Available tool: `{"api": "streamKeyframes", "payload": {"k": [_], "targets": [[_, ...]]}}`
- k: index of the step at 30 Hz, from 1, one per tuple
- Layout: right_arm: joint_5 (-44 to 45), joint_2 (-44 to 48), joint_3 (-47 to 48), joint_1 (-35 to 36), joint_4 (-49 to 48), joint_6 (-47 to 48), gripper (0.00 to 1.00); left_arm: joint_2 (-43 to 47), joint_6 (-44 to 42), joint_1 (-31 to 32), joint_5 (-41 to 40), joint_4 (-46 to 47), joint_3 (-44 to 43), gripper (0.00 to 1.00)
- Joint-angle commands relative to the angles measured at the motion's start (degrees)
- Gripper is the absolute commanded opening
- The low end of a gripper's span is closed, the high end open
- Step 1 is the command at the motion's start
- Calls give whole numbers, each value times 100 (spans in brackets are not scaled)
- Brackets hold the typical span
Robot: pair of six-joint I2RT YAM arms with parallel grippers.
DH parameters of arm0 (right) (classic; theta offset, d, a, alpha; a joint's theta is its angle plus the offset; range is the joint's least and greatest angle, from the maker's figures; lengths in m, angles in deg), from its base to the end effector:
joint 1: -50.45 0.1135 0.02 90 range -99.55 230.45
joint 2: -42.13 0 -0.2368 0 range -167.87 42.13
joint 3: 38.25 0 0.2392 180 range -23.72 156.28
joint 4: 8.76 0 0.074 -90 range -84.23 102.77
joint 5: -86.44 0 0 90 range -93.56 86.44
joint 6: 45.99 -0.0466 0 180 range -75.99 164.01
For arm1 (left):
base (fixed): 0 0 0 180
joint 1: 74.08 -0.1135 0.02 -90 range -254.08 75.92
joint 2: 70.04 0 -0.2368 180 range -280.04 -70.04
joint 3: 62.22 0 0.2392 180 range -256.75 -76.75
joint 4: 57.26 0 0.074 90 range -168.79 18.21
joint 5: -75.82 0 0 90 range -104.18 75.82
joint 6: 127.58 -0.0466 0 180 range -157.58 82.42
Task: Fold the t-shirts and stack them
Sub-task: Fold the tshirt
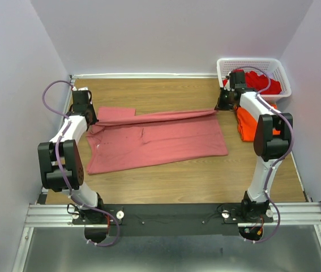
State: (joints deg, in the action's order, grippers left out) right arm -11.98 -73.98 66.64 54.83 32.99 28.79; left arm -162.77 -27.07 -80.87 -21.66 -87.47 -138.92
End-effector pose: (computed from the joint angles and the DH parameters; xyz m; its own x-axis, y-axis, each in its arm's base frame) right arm 0.4294 0.0397 0.1837 -0.8110 0.1983 -0.5504 0.0512 0.9612 0.2709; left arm 0.3412 0.0467 0.1972 -0.6675 -0.2616 -0.6972 -0.3340 0.9420 -0.0337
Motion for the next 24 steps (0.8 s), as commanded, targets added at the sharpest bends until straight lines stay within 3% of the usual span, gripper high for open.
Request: {"api": "streamKeyframes", "payload": {"k": [1, 24], "targets": [[140, 195, -203, -113, 90, -112, 1, 150, 83, -68, -403, 48, 126, 0], [271, 45, -529, -113, 64, -411, 1, 0, 497, -60, -517, -84, 434, 0]]}}
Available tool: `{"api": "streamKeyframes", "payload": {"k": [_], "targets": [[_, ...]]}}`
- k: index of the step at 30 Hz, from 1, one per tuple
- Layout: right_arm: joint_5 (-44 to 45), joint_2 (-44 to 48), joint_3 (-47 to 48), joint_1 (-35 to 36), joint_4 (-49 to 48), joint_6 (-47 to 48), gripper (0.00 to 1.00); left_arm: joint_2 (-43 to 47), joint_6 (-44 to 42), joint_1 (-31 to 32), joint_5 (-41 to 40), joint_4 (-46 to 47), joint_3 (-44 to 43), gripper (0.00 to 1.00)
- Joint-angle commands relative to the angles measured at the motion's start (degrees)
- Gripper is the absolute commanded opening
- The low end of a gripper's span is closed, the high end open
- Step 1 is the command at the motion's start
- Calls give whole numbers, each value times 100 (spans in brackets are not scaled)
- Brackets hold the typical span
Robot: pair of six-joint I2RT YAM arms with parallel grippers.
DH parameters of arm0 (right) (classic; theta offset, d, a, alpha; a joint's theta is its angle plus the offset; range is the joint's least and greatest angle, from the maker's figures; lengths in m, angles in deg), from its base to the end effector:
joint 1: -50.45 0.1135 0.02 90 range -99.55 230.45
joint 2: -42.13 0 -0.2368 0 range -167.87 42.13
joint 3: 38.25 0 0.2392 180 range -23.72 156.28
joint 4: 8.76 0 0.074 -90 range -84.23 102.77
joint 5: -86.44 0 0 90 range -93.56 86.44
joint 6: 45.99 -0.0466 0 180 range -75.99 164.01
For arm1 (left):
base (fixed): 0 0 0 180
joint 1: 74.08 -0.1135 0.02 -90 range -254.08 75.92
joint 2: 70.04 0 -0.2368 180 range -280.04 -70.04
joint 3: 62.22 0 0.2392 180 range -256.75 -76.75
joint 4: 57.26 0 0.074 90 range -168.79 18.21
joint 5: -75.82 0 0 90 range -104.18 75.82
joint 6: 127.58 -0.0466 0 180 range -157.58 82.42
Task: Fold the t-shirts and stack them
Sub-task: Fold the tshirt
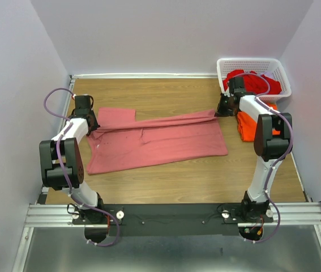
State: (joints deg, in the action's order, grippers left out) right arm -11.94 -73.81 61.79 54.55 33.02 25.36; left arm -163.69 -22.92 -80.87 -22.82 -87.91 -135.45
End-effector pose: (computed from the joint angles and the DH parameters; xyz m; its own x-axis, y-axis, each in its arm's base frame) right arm 0.4163 0.0366 0.1594 -0.8461 0.2565 -0.4672 0.1289 0.9490 0.2877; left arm 0.3315 0.0465 0.1730 -0.6940 -0.3346 -0.6375 -0.3993 0.9157 -0.0460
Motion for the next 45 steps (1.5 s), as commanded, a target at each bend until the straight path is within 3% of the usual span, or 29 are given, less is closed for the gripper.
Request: {"api": "streamKeyframes", "payload": {"k": [1, 24, 35, 39, 43, 45], "targets": [[276, 36, -26, -85, 53, -86, 1, 110, 64, -60, -410, -40, 78, 0], [434, 441, -17, -85, 70, -288, 1, 672, 231, -68, -665, -155, 139, 0], [399, 37, -237, -93, 70, -358, 1, 207, 389, -68, -568, -243, 289, 0], [206, -51, -255, -85, 70, -358, 2, 119, 485, -68, -586, -339, 306, 10], [30, -43, -307, -85, 79, -384, 15, 66, 573, -68, -638, -427, 324, 28], [12, 36, -369, -85, 88, -402, 27, 136, 626, -60, -691, -453, 359, 44]]}}
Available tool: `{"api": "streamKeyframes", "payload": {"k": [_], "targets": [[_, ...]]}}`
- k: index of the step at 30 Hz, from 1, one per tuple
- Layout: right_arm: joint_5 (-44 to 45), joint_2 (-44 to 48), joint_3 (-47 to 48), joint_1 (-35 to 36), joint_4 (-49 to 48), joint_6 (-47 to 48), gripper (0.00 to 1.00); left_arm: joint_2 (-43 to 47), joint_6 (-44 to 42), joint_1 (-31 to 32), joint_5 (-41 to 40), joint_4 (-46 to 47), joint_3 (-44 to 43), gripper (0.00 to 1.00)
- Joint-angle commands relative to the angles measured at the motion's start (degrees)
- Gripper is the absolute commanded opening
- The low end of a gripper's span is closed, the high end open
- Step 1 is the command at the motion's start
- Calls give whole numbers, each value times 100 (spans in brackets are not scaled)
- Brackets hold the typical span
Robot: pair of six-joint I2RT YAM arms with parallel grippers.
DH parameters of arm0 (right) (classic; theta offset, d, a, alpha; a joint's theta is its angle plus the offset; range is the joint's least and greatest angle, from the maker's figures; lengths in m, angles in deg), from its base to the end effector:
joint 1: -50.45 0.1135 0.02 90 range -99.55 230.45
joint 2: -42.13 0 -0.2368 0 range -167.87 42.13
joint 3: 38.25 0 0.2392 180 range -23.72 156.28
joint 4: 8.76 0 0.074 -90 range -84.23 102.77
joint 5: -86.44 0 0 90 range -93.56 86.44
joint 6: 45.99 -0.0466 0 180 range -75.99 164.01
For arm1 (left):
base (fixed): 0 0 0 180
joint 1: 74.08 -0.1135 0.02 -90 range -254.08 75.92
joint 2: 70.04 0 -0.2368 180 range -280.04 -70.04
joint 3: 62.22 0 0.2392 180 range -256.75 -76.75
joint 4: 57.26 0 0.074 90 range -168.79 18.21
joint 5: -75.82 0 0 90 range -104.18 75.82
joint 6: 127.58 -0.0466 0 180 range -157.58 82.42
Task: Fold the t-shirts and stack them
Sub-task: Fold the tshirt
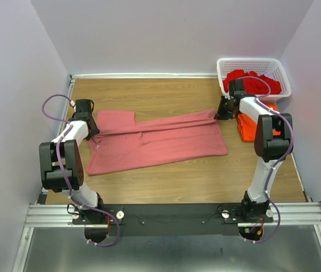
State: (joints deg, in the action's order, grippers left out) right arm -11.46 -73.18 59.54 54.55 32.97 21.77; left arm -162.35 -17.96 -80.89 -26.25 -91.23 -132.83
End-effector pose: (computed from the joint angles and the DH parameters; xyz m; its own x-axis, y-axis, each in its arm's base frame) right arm 0.4093 0.0358 0.1523 -0.8468 0.3152 -0.4285 0.1940 0.9331 0.3029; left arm 0.3158 0.0475 0.1629 -0.6941 -0.4136 -0.5892 -0.4949 0.8686 -0.0267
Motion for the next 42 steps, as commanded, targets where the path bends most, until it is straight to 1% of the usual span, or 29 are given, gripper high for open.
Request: {"api": "streamKeyframes", "payload": {"k": [1, 2, 3, 4, 5, 6, 7, 9, 12, 16, 17, 19, 21, 22, 23, 29, 34, 39, 42], "targets": [[-45, 17, -161, -85, 119, -44, 32, 46, 148, -66, -357, -130, 105, 49], [-54, 60, -179, -85, 127, -26, 36, 125, 156, -58, -357, -156, 97, 58], [-54, 165, -205, -85, 136, -17, 47, 169, 191, -49, -383, -183, 79, 63], [-54, 219, -205, -76, 171, 0, 52, 283, 192, -49, -401, -226, 9, 73], [-54, 263, -197, -76, 198, 35, 55, 336, 200, -57, -427, -262, -43, 75], [-36, 376, -179, -85, 241, 53, 59, 389, 183, -49, -453, -271, -96, 77], [-10, 430, -170, -76, 303, 62, 66, 468, 165, -49, -462, -297, -245, 78], [17, 605, -188, -67, 347, 97, 73, 486, 130, -14, -541, -315, -430, 78], [122, 807, -258, -41, 400, 149, 77, 267, -10, 100, -541, -271, -973, 78], [96, 948, -346, -23, 418, 167, 77, -304, -72, 320, -507, -315, -1484, 74], [61, 1010, -398, -14, 426, 185, 77, -540, -81, 468, -471, -323, -1720, 72], [8, 1071, -451, -14, 418, 185, 77, -796, -81, 610, -358, -358, -1976, 71], [-44, 1150, -557, 12, 418, 194, 78, -1182, -55, 663, -296, -420, -2354, 68], [-71, 1168, -592, 12, 418, 202, 78, -1306, -63, 889, -261, -437, -2477, 68], [-106, 1194, -627, 21, 418, 211, 78, -1542, -81, 927, -225, -464, -2705, 67], [-194, 1397, -934, 30, 409, 290, 78, -2290, -160, 953, -111, -560, -3330, 66], [-247, 1476, -1084, 38, 418, 325, 78, -2686, -160, 971, 188, -596, -3489, 65], [-273, 1511, -1154, 38, 400, 352, 78, -2897, -116, 971, 364, -578, -3384, 65], [-378, 1511, -1163, 38, 391, 378, 78, -3003, -81, 971, 355, -666, -3366, 61]]}}
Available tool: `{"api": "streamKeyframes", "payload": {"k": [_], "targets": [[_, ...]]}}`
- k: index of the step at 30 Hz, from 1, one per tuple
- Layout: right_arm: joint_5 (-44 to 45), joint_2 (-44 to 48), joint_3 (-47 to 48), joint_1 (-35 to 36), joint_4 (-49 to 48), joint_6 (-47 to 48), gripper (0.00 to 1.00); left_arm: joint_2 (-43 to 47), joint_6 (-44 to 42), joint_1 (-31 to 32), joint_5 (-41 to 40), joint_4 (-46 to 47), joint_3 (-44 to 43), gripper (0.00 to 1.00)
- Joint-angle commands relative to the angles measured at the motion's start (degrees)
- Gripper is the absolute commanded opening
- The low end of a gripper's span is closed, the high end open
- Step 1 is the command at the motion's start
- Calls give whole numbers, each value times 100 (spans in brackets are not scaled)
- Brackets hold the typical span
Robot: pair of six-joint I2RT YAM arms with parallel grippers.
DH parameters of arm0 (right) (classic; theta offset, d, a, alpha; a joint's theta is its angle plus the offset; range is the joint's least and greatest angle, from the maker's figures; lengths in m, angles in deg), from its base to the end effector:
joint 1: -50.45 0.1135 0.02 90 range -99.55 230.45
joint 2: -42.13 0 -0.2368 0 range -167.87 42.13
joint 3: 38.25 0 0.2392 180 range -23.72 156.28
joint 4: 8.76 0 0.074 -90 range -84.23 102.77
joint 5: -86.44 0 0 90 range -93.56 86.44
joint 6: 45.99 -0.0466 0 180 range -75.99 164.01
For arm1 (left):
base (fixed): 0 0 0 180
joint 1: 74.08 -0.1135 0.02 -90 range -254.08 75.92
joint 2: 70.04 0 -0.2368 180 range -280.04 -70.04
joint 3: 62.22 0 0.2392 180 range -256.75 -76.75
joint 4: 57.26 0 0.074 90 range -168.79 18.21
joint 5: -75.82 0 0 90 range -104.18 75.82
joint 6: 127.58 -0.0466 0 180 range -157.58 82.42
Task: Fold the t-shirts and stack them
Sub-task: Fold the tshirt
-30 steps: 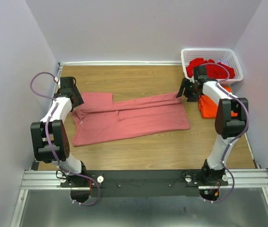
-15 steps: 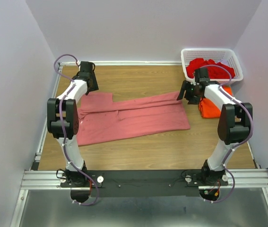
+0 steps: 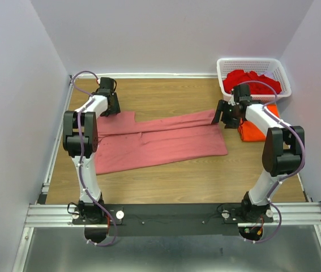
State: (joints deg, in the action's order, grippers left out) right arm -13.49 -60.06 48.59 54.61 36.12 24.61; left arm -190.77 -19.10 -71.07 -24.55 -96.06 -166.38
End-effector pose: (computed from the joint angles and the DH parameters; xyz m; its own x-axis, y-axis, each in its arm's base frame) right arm 0.3587 0.0341 0.1776 -0.8687 0.2649 -0.4186 0.1396 0.9417 0.3061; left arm 0.4382 -0.0146 0.1502 -0.7633 -0.2721 -0.5859 -0.3084 0.9504 -0.0397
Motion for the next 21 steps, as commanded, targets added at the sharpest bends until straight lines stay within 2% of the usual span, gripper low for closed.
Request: {"api": "streamKeyframes", "payload": {"k": [1, 7, 10, 13, 14, 17, 21], "targets": [[-210, 208, -86, 32, 68, 103, 78, -179, 42, -10, 124, -209, -2, 60], [-263, 217, -156, 32, 15, 120, 78, -320, 42, -10, 132, -271, 77, 40], [-281, 252, -191, 40, 6, 112, 78, -320, 42, -10, 106, -262, 112, 36], [-272, 270, -200, 32, 6, 94, 78, -311, 15, -10, 88, -227, 191, 27], [-264, 270, -209, 32, 6, 85, 78, -268, -2, -10, 88, -192, 234, 17], [-281, 314, -218, 32, 6, 85, 78, -92, -11, -10, 44, -174, 296, 0], [-290, 358, -218, 23, 6, 85, 78, 303, 24, -10, -96, -201, 445, 0]]}}
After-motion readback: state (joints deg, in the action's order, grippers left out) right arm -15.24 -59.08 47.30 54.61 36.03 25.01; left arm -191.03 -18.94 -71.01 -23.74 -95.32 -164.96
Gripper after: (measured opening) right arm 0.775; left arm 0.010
